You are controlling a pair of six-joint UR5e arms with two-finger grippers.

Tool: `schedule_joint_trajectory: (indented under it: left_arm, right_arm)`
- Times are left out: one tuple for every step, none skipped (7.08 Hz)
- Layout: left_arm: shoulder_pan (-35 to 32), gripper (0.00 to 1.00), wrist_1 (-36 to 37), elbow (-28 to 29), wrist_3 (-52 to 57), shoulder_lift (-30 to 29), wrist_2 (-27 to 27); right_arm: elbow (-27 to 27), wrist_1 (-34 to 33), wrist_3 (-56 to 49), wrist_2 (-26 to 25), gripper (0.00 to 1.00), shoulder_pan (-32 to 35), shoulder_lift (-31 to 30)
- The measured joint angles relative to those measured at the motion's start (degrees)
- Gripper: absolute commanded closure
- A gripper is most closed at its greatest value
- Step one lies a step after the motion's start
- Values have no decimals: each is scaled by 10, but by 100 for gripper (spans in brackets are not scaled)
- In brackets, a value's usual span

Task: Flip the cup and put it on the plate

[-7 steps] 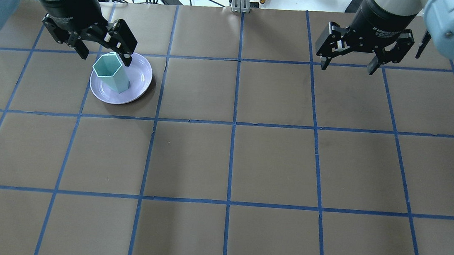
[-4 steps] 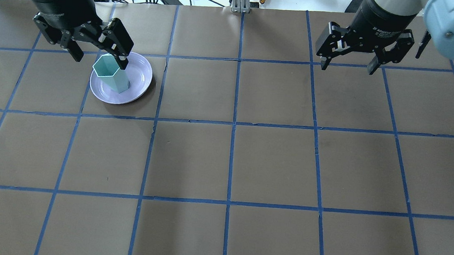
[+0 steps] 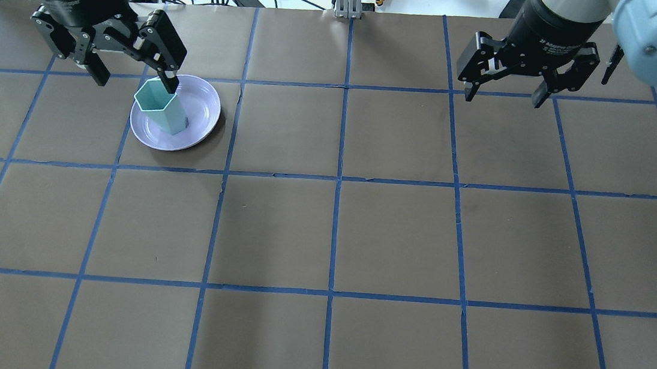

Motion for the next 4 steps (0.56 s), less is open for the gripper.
schedule_joint_trajectory:
  left_arm:
    - [-2,0,69,-24,-9,4,3]
    - [-2,0,120,-43,-17,10,12]
    - [-2,0,141,-52,-24,13,26]
    - [-3,0,148,-56,-31,13,35]
  right_arm:
    - [0,0,0,0,0,0,0]
    - [0,0,0,0,0,0,0]
    - [0,0,0,1,0,0,0]
    - [0,0,0,1,0,0,0]
